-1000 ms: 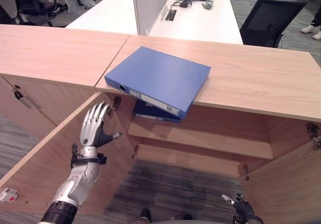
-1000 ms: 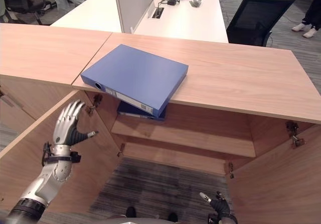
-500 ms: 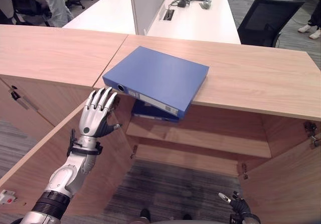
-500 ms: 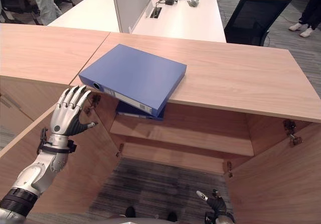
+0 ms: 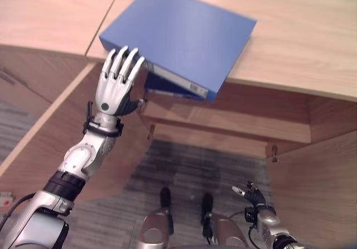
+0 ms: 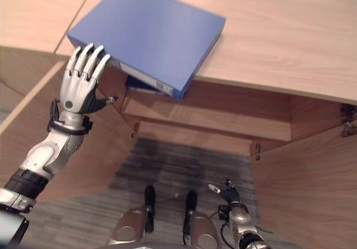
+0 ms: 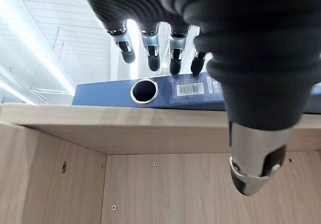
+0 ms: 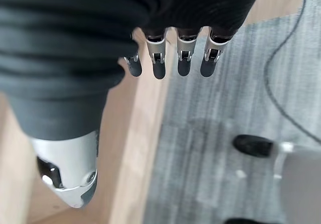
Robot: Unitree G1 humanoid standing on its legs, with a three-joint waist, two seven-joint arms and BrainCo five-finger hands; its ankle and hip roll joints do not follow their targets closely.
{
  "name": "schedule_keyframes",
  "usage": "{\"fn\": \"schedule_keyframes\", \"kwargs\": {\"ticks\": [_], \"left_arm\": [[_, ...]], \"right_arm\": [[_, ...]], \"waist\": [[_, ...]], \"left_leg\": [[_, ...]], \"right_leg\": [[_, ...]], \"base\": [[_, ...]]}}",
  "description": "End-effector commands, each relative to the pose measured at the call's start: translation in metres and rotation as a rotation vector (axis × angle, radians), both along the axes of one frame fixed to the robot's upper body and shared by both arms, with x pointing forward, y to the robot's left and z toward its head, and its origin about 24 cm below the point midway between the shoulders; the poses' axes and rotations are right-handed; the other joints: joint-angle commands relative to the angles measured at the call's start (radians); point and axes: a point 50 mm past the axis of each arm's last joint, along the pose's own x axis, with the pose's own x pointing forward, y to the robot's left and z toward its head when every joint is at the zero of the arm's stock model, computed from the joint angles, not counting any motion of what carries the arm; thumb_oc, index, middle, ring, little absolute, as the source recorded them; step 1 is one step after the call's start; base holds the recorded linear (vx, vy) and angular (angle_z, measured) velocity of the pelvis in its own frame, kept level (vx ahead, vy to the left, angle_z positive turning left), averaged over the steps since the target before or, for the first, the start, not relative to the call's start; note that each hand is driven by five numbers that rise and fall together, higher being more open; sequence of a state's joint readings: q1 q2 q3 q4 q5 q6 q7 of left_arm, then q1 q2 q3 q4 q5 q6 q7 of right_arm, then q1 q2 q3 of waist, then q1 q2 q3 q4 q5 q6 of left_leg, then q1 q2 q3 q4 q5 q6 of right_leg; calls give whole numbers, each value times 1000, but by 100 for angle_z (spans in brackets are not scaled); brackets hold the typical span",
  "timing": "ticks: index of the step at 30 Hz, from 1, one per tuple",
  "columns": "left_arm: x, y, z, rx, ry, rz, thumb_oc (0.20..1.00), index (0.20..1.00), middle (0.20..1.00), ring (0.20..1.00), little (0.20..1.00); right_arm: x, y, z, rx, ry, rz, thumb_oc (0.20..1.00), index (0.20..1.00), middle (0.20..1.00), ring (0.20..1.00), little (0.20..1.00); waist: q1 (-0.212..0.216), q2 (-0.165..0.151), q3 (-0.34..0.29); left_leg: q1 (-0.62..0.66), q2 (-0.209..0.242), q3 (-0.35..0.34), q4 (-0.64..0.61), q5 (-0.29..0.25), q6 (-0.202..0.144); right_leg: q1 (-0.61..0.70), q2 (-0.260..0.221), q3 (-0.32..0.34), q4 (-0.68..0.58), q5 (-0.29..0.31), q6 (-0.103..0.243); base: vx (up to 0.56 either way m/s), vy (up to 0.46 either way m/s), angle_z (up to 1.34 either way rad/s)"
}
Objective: Put the empty folder in the office cabinet
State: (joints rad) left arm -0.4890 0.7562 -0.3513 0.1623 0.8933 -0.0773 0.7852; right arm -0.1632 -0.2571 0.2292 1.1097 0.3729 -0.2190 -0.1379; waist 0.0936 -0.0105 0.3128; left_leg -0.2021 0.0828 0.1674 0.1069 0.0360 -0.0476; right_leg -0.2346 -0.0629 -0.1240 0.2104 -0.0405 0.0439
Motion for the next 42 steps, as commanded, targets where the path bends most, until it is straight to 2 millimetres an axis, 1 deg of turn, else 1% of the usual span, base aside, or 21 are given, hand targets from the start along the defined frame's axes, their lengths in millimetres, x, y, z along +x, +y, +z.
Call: {"fn": "schedule_keyframes", "kwargs": {"ticks": [1,3,4,5,7,11,17,25,30,33,38,42], "left_arm": [[-4,-5,28,19,-153,-34,1000,1000,1000,1000,1000],[-6,-8,37,26,-194,-47,1000,1000,1000,1000,1000],[-8,-10,45,24,-233,-56,1000,1000,1000,1000,1000],[-8,-10,45,24,-233,-56,1000,1000,1000,1000,1000],[-12,-13,56,6,-295,-74,1000,1000,1000,1000,1000],[-15,-17,63,-11,-339,-95,1000,1000,1000,1000,1000],[-19,-22,73,3,-387,-121,1000,1000,1000,1000,1000],[-18,-26,73,1,-382,-133,1000,1000,1000,1000,1000],[-11,-30,68,30,-334,-128,1000,1000,1000,1000,1000],[-3,-36,61,80,-278,-126,1000,1000,1000,1000,1000],[4,-45,52,126,-211,-138,1000,1000,1000,1000,1000],[9,-51,50,143,-188,-140,1000,1000,1000,1000,1000]], "right_arm": [[-6,0,-1,-5,-23,-28,1000,1000,1000,1000,1000],[-6,1,-1,-1,-22,-30,1000,1000,1000,1000,1000],[-7,1,-2,-1,-20,-36,1000,1000,1000,1000,1000],[-7,1,-2,-1,-20,-36,1000,1000,1000,1000,1000],[-7,3,-2,3,-20,-28,1000,1000,1000,1000,1000],[-8,6,-3,9,-15,-18,1000,1000,1000,1000,1000],[-9,3,-3,-4,-15,-16,1000,1000,1000,1000,1000],[-11,2,-4,-7,-5,-25,1000,1000,1000,1000,1000],[-6,3,-2,-1,-21,-23,1000,1000,1000,1000,1000],[0,3,2,2,-43,-25,1000,1000,1000,1000,1000],[7,2,6,5,-72,-32,1000,1000,1000,1000,1000],[8,2,7,27,-85,-54,1000,1000,1000,1000,1000]], "waist": [[-3,1,-43],[-5,0,-44],[-6,1,-42],[-6,1,-43],[-6,-2,-42],[-6,-4,-45],[-6,-6,-33],[-4,-6,-24],[-9,-3,-23],[-15,2,-21],[-18,6,-16],[-23,6,-13]], "left_leg": [[-26,44,-16,202,-154,-43],[-52,45,-23,233,-165,-42],[-63,46,-24,245,-171,-43],[-64,46,-24,246,-171,-43],[-74,49,-27,258,-177,-44],[-69,53,-24,250,-178,-48],[-61,57,-23,257,-181,-48],[-49,61,-23,250,-181,-51],[-50,63,-21,245,-176,-55],[-54,64,-18,249,-175,-53],[-54,64,-17,255,-177,-50],[-52,65,-16,258,-179,-48]], "right_leg": [[-49,-94,15,123,-30,146],[-65,-98,11,140,-37,145],[-73,-100,10,152,-42,144],[-73,-101,10,152,-42,144],[-78,-103,8,159,-44,144],[-75,-102,3,158,-51,144],[-72,-100,7,166,-55,142],[-65,-99,11,157,-50,143],[-72,-97,18,149,-45,143],[-77,-94,21,154,-46,143],[-77,-91,24,159,-48,142],[-74,-91,24,158,-48,142]], "base": [[-40,-7,8],[-27,-5,10],[-7,-3,10],[-6,-9,6],[2,-3,3],[2,2,2],[-1,1,1],[-4,0,0],[-7,0,0],[-3,1,-1],[-6,4,-5],[-2,3,-3]]}}
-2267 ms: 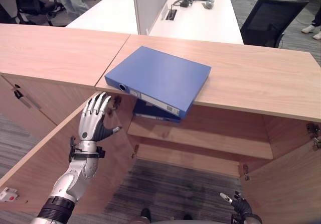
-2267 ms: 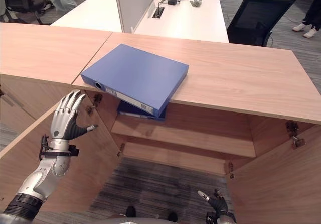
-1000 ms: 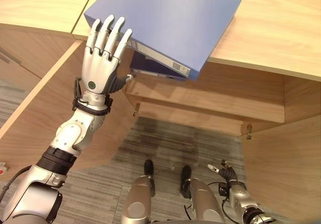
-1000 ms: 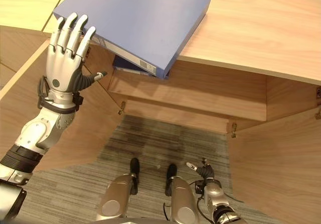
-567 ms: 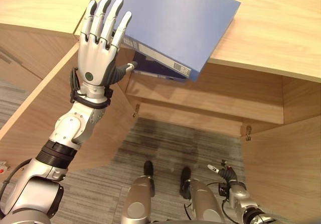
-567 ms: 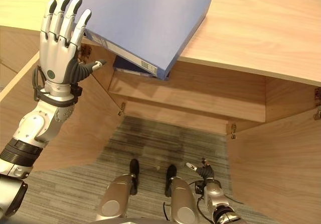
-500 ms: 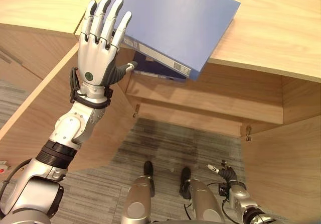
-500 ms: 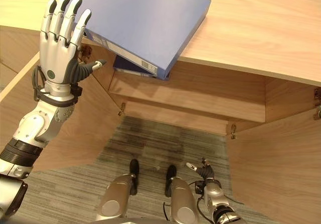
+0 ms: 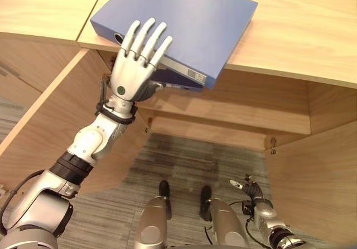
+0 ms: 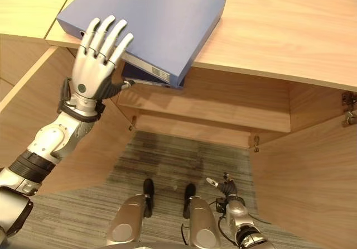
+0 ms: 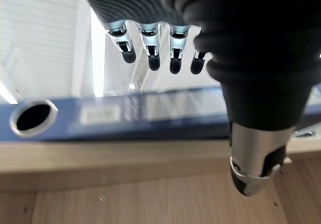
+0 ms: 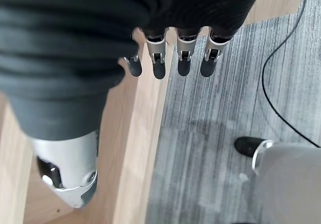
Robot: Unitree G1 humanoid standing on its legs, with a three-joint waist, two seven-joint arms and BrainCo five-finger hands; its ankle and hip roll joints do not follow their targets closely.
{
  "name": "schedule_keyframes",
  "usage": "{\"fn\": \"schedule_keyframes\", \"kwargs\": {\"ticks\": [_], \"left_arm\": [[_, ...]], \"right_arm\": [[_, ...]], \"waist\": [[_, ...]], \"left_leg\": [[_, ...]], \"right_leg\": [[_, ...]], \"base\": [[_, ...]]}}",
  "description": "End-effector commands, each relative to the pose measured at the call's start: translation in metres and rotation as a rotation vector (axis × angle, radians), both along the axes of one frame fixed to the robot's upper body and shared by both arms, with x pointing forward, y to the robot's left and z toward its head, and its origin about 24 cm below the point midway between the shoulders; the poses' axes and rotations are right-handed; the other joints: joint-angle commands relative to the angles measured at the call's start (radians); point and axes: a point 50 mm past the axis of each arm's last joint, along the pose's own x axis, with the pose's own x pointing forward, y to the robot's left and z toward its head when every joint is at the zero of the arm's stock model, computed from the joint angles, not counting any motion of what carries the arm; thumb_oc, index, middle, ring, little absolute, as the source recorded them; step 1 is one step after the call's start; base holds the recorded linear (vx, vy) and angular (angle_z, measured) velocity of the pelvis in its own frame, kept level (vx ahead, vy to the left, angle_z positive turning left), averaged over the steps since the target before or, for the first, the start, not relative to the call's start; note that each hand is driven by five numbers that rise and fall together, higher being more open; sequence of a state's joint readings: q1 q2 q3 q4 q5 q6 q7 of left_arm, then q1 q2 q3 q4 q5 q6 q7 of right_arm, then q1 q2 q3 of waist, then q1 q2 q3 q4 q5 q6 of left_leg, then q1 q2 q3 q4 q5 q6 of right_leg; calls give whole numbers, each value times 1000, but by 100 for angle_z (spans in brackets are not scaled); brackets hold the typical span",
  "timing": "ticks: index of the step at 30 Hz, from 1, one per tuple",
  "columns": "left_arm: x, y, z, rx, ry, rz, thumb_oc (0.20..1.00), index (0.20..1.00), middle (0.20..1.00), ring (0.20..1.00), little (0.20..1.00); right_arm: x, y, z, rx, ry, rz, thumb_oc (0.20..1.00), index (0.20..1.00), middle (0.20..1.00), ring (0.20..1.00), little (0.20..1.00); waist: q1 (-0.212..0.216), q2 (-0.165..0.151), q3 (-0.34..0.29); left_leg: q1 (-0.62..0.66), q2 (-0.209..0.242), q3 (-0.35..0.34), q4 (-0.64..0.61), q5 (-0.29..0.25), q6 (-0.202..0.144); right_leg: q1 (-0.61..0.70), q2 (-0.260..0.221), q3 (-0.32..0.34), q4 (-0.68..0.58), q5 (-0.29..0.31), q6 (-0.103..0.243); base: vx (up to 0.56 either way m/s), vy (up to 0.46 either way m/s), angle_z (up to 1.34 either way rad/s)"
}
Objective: Put the empty folder in the office cabinet
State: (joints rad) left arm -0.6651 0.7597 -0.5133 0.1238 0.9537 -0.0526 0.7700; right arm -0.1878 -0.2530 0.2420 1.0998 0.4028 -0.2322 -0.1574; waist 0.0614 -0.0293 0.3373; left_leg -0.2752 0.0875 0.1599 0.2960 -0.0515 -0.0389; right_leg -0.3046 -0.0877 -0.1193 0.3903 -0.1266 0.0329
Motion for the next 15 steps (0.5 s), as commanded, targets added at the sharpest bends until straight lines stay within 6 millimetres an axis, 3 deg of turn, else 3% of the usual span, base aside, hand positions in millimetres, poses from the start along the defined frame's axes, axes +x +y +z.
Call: {"fn": "schedule_keyframes", "kwargs": {"ticks": [1,15], "left_arm": [[4,-8,23,11,-86,-10,1000,1000,1000,1000,1000],[11,-21,33,56,-92,-17,1000,1000,1000,1000,1000]], "right_arm": [[-3,-1,1,31,-40,-46,1000,1000,1000,1000,1000],[-3,5,-1,57,-22,-7,1000,1000,1000,1000,1000]], "waist": [[8,26,-36],[-1,31,-36]], "left_leg": [[23,61,-7,68,-92,-57],[25,63,-1,64,-88,-58]], "right_leg": [[-2,-67,19,-23,38,154],[1,-66,22,-33,44,155]], "base": [[0,7,-4],[0,0,0]]}}
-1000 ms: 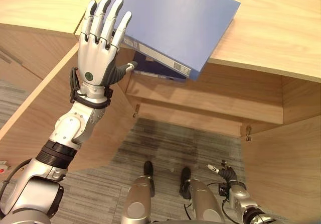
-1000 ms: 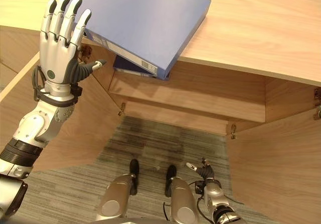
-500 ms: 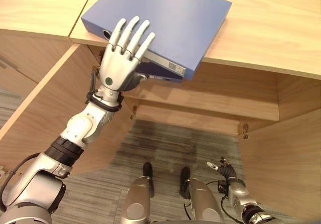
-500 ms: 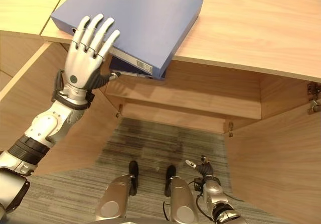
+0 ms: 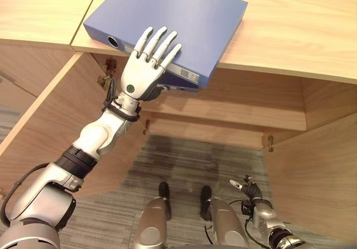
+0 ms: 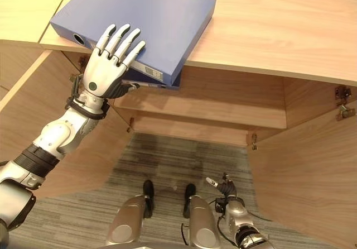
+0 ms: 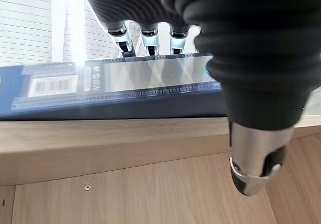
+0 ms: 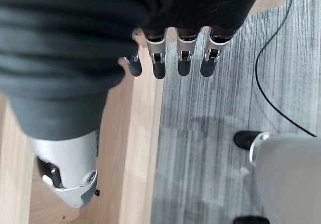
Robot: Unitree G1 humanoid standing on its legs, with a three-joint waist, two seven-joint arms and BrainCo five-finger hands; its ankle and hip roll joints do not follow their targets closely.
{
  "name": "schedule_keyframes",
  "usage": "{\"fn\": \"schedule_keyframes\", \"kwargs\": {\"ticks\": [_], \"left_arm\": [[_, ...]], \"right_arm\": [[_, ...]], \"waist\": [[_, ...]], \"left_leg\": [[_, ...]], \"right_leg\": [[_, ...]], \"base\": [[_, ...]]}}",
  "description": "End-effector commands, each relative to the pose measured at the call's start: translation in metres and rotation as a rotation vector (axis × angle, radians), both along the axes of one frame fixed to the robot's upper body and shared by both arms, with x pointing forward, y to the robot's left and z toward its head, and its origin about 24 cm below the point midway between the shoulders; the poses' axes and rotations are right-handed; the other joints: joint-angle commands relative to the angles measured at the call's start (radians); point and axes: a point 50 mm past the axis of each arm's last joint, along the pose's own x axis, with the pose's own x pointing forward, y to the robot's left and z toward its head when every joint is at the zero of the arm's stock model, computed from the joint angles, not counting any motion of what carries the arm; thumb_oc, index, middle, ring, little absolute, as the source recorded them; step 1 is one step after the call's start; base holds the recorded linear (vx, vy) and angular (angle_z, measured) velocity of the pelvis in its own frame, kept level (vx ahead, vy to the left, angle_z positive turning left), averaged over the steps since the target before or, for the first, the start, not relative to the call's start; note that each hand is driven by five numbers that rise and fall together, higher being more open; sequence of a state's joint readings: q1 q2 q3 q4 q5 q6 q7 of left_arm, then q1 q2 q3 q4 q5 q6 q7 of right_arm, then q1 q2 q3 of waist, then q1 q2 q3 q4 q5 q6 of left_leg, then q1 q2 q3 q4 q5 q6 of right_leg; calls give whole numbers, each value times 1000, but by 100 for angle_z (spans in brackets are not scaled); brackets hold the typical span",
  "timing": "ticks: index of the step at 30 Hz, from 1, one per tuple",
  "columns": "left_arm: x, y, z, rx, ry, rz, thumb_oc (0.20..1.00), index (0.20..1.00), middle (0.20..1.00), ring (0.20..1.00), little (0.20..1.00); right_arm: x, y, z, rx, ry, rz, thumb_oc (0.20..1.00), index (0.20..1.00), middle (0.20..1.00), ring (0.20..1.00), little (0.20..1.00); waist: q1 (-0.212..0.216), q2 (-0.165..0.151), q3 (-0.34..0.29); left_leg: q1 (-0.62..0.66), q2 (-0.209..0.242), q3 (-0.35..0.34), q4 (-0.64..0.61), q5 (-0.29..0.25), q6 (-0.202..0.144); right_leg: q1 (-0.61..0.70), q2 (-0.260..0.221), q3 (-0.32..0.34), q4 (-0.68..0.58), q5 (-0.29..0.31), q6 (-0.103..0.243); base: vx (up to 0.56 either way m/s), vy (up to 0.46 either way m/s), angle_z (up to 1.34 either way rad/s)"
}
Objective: Put the empty folder in the office cabinet
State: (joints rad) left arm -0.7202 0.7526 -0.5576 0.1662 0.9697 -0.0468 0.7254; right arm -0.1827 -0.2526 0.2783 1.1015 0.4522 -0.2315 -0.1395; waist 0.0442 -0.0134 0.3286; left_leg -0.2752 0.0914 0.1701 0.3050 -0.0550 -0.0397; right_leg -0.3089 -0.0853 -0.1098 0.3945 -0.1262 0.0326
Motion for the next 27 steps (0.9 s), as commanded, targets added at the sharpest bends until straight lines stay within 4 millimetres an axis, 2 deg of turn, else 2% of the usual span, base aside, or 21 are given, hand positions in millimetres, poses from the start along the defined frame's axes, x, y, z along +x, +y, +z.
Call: {"fn": "schedule_keyframes", "kwargs": {"ticks": [1,12,27], "left_arm": [[3,-15,32,3,-118,-36,1000,1000,1000,1000,1000],[7,-29,33,25,-97,-59,1000,1000,1000,1000,1000],[18,-29,25,36,-55,-12,1000,1000,1000,1000,1000]], "right_arm": [[0,1,1,25,-32,-13,1000,1000,1000,1000,1000],[0,3,0,25,-20,-4,1000,1000,1000,1000,1000],[7,2,5,34,-52,-10,1000,1000,1000,1000,1000]], "waist": [[15,16,-28],[8,17,-26],[2,15,-24]], "left_leg": [[25,59,-10,55,-84,-57],[22,61,-6,62,-88,-54],[21,65,-3,58,-86,-53]], "right_leg": [[5,-68,13,-37,44,156],[3,-68,16,-34,42,155],[1,-67,17,-37,44,157]], "base": [[0,0,0],[0,0,0],[0,0,0]]}}
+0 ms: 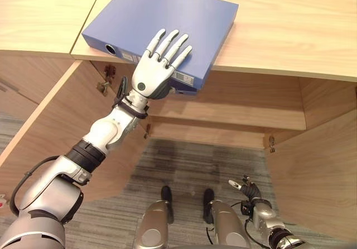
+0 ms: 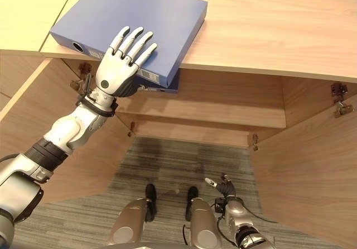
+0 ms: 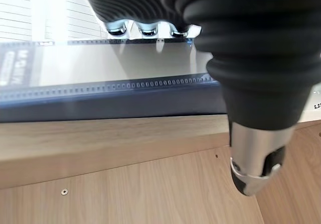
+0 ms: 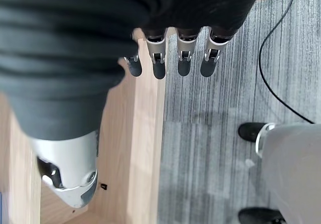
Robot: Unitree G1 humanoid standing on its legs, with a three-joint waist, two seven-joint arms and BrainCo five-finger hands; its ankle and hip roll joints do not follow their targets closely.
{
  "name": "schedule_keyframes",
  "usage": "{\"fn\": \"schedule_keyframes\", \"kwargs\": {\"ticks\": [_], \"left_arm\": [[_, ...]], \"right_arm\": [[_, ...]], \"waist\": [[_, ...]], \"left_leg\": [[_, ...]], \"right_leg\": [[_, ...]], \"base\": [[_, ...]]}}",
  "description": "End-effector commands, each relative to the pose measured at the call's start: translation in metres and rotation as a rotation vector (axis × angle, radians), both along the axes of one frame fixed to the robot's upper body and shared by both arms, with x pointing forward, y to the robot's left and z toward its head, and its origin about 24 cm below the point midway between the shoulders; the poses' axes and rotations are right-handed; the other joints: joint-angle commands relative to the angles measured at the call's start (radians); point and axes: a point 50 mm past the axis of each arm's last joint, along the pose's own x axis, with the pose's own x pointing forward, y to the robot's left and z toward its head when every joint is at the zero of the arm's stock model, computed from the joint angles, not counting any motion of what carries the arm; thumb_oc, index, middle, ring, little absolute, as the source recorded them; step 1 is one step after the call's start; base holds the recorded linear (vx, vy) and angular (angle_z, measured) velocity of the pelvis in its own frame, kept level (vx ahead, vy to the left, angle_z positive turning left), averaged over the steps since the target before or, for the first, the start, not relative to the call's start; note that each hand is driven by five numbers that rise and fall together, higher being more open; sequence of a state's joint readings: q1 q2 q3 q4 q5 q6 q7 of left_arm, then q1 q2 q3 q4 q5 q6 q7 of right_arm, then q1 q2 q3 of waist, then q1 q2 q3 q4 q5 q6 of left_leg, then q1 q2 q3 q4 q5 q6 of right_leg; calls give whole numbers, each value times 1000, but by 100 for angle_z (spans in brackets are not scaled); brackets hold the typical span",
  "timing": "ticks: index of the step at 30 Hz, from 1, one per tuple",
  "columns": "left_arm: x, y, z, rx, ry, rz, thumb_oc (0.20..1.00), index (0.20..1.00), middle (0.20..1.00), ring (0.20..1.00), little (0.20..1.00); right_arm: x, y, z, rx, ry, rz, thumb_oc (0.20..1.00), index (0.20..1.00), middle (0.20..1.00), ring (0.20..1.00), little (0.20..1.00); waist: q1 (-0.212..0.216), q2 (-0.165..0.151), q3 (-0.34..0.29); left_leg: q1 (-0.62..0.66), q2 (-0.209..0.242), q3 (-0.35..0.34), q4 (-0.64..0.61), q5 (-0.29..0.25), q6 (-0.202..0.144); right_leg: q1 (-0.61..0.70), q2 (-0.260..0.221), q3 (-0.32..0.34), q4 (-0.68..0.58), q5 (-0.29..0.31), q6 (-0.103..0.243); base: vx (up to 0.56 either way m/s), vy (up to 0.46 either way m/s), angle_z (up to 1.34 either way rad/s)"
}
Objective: Put the empty folder in the office cabinet
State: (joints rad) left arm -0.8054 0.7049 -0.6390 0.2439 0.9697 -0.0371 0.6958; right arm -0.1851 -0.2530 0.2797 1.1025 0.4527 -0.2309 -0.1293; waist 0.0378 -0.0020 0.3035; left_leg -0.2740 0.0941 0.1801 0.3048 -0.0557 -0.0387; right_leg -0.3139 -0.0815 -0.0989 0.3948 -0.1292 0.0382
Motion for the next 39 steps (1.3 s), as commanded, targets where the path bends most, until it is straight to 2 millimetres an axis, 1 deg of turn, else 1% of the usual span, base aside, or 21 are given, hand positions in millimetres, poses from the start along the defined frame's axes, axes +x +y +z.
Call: {"fn": "schedule_keyframes", "kwargs": {"ticks": [1,10,18,19,20,32,35,38,39], "left_arm": [[6,-12,27,-1,-92,0,1000,1000,1000,1000,1000],[11,-10,24,3,-65,22,1000,1000,1000,1000,1000],[11,-8,24,-14,-65,32,1000,1000,1000,1000,1000],[11,-8,23,-16,-61,33,470,470,470,470,470],[11,-8,22,-19,-58,32,200,200,200,200,200],[8,-7,23,-37,-62,20,200,200,200,200,200],[7,-6,27,-45,-79,15,200,200,200,200,200],[6,-5,31,-56,-91,12,200,200,200,200,200],[6,-5,34,-69,-103,10,200,200,200,200,200]], "right_arm": [[6,2,5,29,-51,-18,1000,1000,1000,1000,1000],[1,0,2,33,-34,-20,1000,1000,1000,1000,1000],[0,0,1,36,-31,-24,1000,1000,1000,1000,1000],[0,1,2,36,-32,-23,1000,1000,1000,1000,1000],[0,1,2,35,-32,-23,1000,1000,1000,1000,1000],[0,1,1,41,-34,-37,1000,1000,1000,1000,1000],[0,1,1,42,-34,-39,1000,1000,1000,1000,1000],[1,1,2,43,-39,-40,1000,1000,1000,1000,1000],[1,0,2,38,-41,-47,1000,1000,1000,1000,1000]], "waist": [[7,3,1],[3,-4,0],[2,-4,-1],[1,-4,-1],[1,-4,-1],[5,-4,-5],[5,-3,-4],[6,-3,-3],[7,-2,3]], "left_leg": [[20,63,-12,59,-86,-54],[22,65,-10,58,-86,-52],[24,66,-9,62,-90,-51],[24,66,-9,63,-90,-51],[24,67,-9,64,-91,-51],[26,68,-7,73,-98,-48],[22,68,-7,83,-101,-48],[13,69,-8,102,-107,-45],[8,73,-10,138,-128,-44]], "right_leg": [[6,-71,6,-37,47,152],[9,-70,3,-34,43,152],[9,-71,1,-29,38,150],[9,-71,1,-28,37,149],[9,-72,1,-27,37,149],[13,-72,0,-15,27,147],[8,-72,-1,-3,22,147],[2,-71,-1,13,14,143],[1,-72,0,40,-4,142]], "base": [[0,0,0],[0,0,0],[12,0,0],[33,-2,0],[43,-1,0],[3,0,0],[0,0,0],[0,0,0],[0,0,0]]}}
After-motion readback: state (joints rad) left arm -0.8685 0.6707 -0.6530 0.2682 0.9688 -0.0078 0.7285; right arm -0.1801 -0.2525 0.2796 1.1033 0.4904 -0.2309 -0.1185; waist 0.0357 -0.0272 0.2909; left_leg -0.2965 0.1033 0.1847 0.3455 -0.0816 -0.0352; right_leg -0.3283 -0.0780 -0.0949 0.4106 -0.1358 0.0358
